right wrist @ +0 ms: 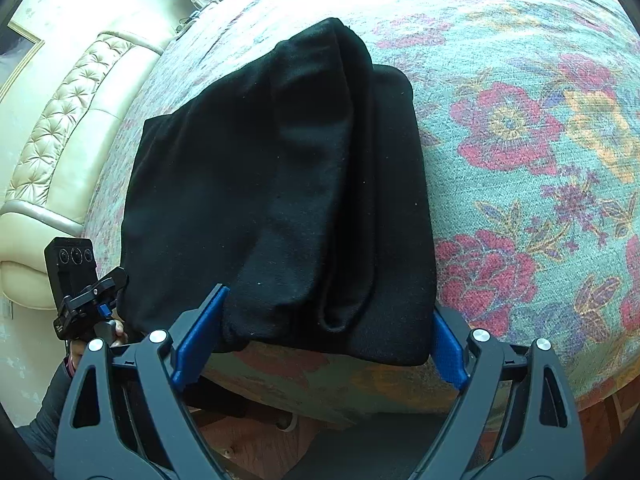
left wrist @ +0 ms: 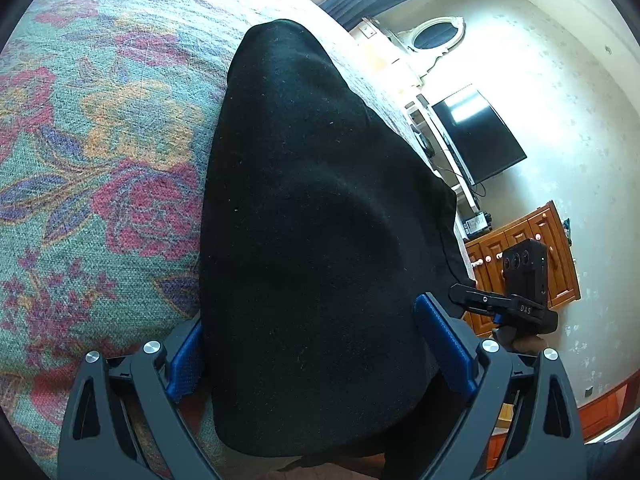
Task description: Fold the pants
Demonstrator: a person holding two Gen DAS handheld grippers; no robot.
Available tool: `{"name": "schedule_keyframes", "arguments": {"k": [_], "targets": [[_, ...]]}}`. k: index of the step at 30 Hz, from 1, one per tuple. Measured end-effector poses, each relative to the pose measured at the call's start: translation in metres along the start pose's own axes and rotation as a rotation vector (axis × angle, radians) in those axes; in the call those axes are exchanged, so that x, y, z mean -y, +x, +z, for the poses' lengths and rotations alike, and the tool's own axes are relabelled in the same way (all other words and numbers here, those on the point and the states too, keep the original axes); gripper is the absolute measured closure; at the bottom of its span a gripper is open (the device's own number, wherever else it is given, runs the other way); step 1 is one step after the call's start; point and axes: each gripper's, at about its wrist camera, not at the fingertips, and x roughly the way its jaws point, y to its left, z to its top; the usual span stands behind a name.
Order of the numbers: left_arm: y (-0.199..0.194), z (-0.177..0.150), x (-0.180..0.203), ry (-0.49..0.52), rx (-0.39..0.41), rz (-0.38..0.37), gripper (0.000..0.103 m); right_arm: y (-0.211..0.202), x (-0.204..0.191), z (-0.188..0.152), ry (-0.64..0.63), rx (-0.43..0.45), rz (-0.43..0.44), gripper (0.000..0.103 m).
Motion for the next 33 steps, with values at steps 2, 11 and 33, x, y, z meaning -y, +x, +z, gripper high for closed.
{"name": "schedule_keyframes", "arguments": {"k": [2, 11, 33], "targets": [[0.000, 0.002, 0.000, -0.035, 0.007, -0.004, 0.010, -0.001, 0.008, 0.000, 0.028, -0.003, 0.036, 0.013], [0.003, 0.009, 0.000, -0.054, -0.094, 0.045, 0.030, -0.006, 0.023, -0.001, 0.057, -0.004, 0.108, 0.017], [-0.017, 0.006, -0.009, -0.088, -0.092, -0.058, 0.035, -0.038, 0.110, -0.002, 0.212, 0.081, 0.375, 0.031]]}}
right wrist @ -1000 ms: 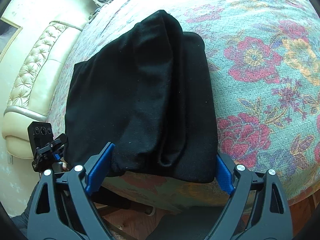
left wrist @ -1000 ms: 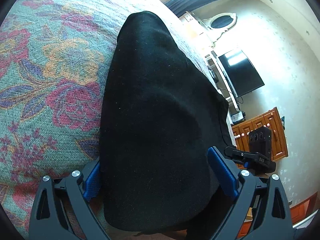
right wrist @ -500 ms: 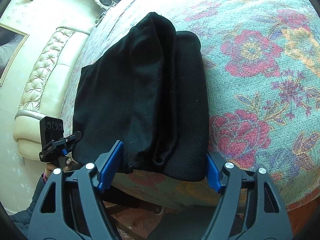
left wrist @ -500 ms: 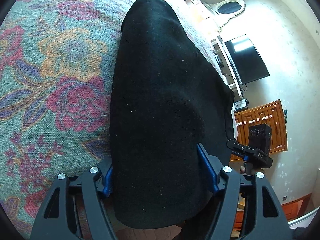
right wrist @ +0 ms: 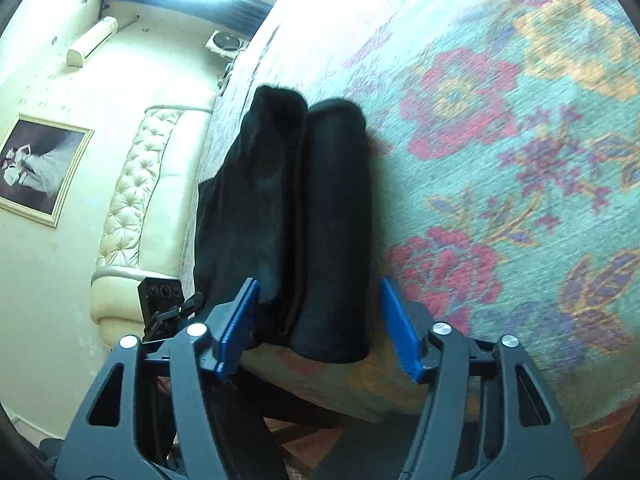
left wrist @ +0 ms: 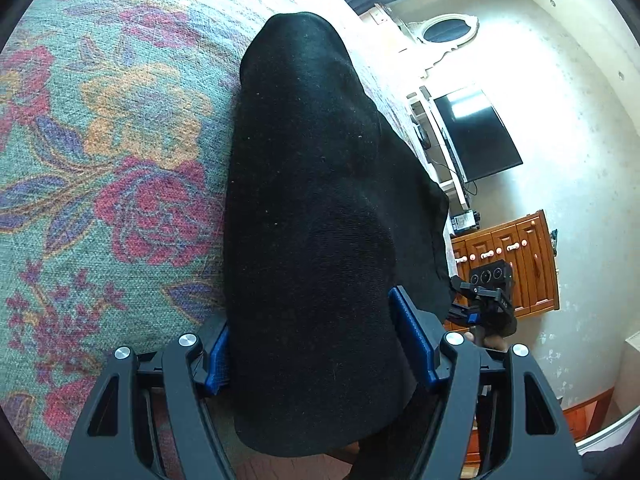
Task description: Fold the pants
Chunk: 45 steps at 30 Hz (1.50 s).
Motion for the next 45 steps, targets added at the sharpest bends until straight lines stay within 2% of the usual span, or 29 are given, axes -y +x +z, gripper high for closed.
{"name": "schedule_keyframes", "arguments": {"k": [1, 5, 7, 8, 9, 13, 17, 19, 21, 22, 24, 27, 34, 37, 39, 41, 42, 44, 45], "targets": [[-0.003, 0.002, 0.000, 0.001, -0.002, -0.003, 0.035, -0.006, 0.001, 0.004, -0.012, 0.017, -0.019, 0.023], [-0.012, 0.016, -0.002, 0.018, -0.005, -0.010, 0.035, -0.013, 0.008, 0.027, -0.026, 0.059, 0.004, 0.017], [-0.014, 0.022, -0.007, -0.038, -0.017, -0.094, 0.033, -0.007, 0.012, 0.041, -0.017, 0.058, 0.037, 0.016], [-0.014, 0.024, -0.009, -0.062, -0.030, -0.139, 0.027, -0.002, 0.014, 0.049, -0.011, 0.054, 0.049, 0.016], [-0.014, 0.026, -0.011, -0.077, -0.038, -0.175, 0.026, 0.003, 0.015, 0.056, -0.003, 0.050, 0.064, 0.016], [-0.019, 0.023, -0.021, -0.134, -0.074, -0.271, 0.025, 0.022, 0.018, 0.078, -0.001, 0.018, 0.090, 0.016], [-0.026, 0.008, -0.027, -0.065, -0.137, -0.102, 0.024, 0.029, 0.020, 0.090, -0.005, 0.012, 0.107, 0.016], [-0.039, 0.005, -0.023, 0.014, -0.105, 0.000, 0.024, 0.035, 0.017, 0.092, -0.008, 0.007, 0.112, 0.016], [-0.054, 0.012, -0.018, 0.088, -0.040, 0.111, 0.024, 0.037, 0.017, 0.093, -0.020, 0.003, 0.113, 0.016], [-0.062, 0.016, -0.016, 0.106, 0.002, 0.114, 0.024, 0.039, 0.015, 0.094, -0.028, -0.001, 0.112, 0.016], [-0.067, 0.034, -0.013, 0.085, 0.049, 0.039, 0.023, 0.045, 0.009, 0.095, -0.044, -0.011, 0.109, 0.016], [-0.049, 0.062, -0.014, 0.036, 0.033, -0.043, 0.019, 0.050, 0.004, 0.096, -0.055, -0.027, 0.125, 0.015], [0.018, 0.125, -0.022, -0.054, -0.005, 0.030, 0.019, 0.062, -0.001, 0.099, -0.048, -0.045, 0.123, 0.015], [0.031, 0.142, -0.025, -0.065, -0.022, 0.045, 0.019, 0.066, -0.002, 0.102, -0.028, -0.052, 0.135, 0.015], [0.039, 0.148, -0.025, -0.071, -0.032, 0.026, 0.019, 0.067, -0.004, 0.103, -0.013, -0.053, 0.144, 0.015], [0.041, 0.149, -0.027, -0.062, -0.013, 0.021, 0.019, 0.062, 0.001, 0.106, 0.001, -0.045, 0.149, 0.018], [0.041, 0.147, -0.027, -0.045, 0.003, 0.023, 0.021, 0.061, 0.005, 0.108, 0.009, -0.045, 0.138, 0.023], [0.045, 0.143, -0.028, -0.005, -0.003, 0.077, 0.043, 0.061, 0.007, 0.110, 0.014, -0.055, 0.112, 0.038], [0.045, 0.141, -0.029, 0.011, -0.004, 0.094, 0.046, 0.063, 0.009, 0.111, 0.016, -0.063, 0.102, 0.043]]}}
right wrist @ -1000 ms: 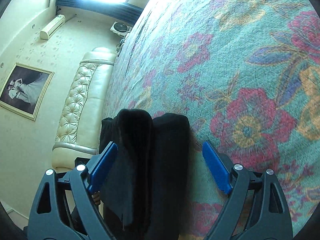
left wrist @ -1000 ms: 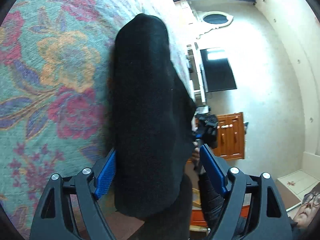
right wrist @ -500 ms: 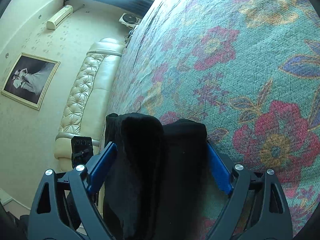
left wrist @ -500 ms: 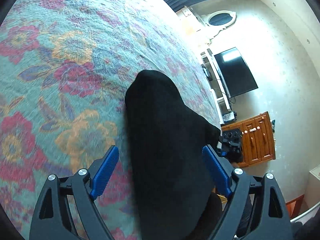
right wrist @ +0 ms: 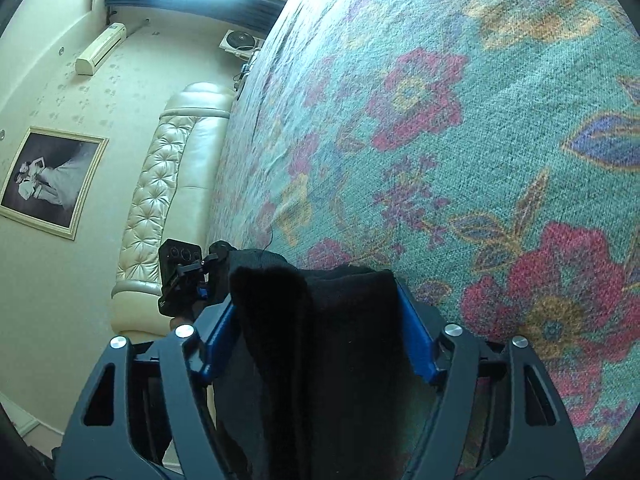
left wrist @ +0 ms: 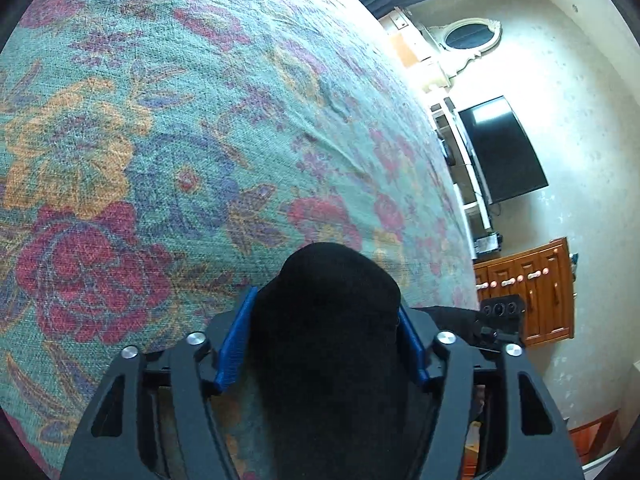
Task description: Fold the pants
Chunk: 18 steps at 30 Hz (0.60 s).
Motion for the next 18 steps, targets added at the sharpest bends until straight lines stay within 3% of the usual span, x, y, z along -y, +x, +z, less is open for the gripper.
{"name": "schedule_keyframes", "arguments": {"k": [3, 5, 8, 12, 15, 17, 18], "targets": [[0.001, -0.003, -0.001, 0.003, 0.002, -0.010, 0.048, 0.000, 0.011, 0.002, 0.021, -0.015, -0.004, 0.055], [0.001, -0.004, -0.001, 0.020, -0.006, 0.010, 0.055, 0.000, 0.012, 0.002, 0.019, -0.018, -0.011, 0.067], [0.005, -0.006, 0.004, 0.075, -0.004, 0.060, 0.064, 0.001, 0.009, 0.001, -0.009, -0.012, -0.046, 0.072], [0.005, -0.010, -0.002, 0.060, 0.021, 0.043, 0.064, 0.002, 0.007, -0.002, -0.017, -0.006, -0.056, 0.072], [-0.001, -0.013, -0.002, 0.080, 0.048, -0.006, 0.051, 0.002, -0.002, -0.004, -0.040, 0.002, -0.106, 0.064], [-0.005, -0.014, 0.000, 0.063, 0.068, -0.051, 0.027, 0.002, -0.012, -0.007, -0.055, 0.015, -0.144, 0.047], [-0.009, -0.017, 0.001, 0.057, 0.076, -0.066, 0.022, 0.005, -0.022, -0.010, -0.066, 0.019, -0.161, 0.042]]}}
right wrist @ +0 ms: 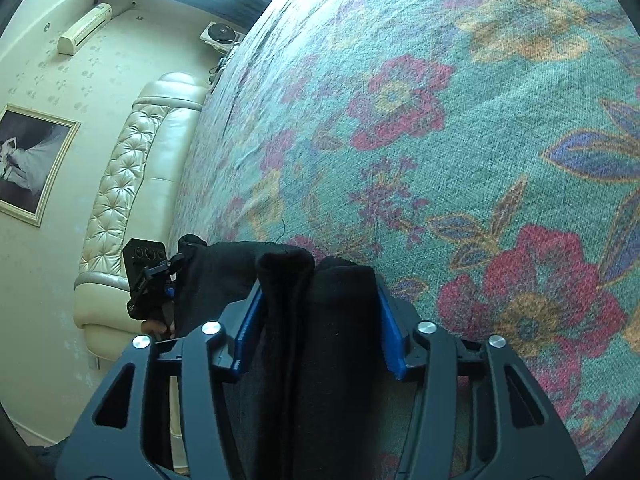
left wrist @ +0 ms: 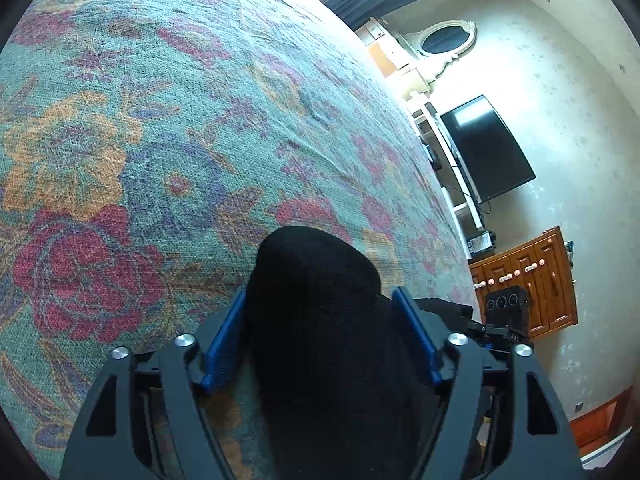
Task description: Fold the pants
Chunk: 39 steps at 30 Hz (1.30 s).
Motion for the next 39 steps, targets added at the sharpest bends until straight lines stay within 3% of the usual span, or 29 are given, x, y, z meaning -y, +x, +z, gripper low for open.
{"name": "schedule_keyframes", "arguments": {"k": [2, 7, 11, 15, 25, 33, 34, 37, 39], "targets": [[-0.006, -0.005, 0.005, -0.006, 0.008, 0.004, 0.016, 0.000, -0.013, -0.005, -0.037, 0.004, -0.044, 0.027], [-0.020, -0.028, 0.011, 0.013, -0.013, -0.017, 0.016, 0.006, -0.046, -0.023, -0.174, 0.007, -0.236, 0.017], [-0.035, -0.053, 0.010, -0.011, -0.005, -0.044, 0.016, 0.010, -0.058, -0.040, -0.233, 0.001, -0.312, 0.016], [-0.044, -0.079, 0.013, 0.005, 0.005, -0.042, 0.016, 0.008, -0.058, -0.052, -0.236, -0.009, -0.320, 0.016], [-0.033, -0.105, 0.033, 0.098, 0.005, -0.029, 0.014, 0.003, -0.053, -0.079, -0.232, -0.067, -0.271, 0.016], [-0.021, -0.082, 0.021, -0.058, 0.017, -0.089, 0.013, 0.005, -0.054, -0.089, -0.243, -0.076, -0.245, 0.016], [-0.020, -0.080, 0.020, -0.068, 0.017, -0.098, 0.013, 0.006, -0.056, -0.090, -0.252, -0.078, -0.247, 0.024], [-0.014, -0.076, 0.024, -0.066, -0.002, -0.087, 0.015, 0.009, -0.060, -0.093, -0.257, -0.080, -0.234, 0.033], [-0.013, -0.076, 0.027, -0.044, -0.024, -0.076, 0.025, 0.010, -0.060, -0.093, -0.255, -0.083, -0.216, 0.037]]}}
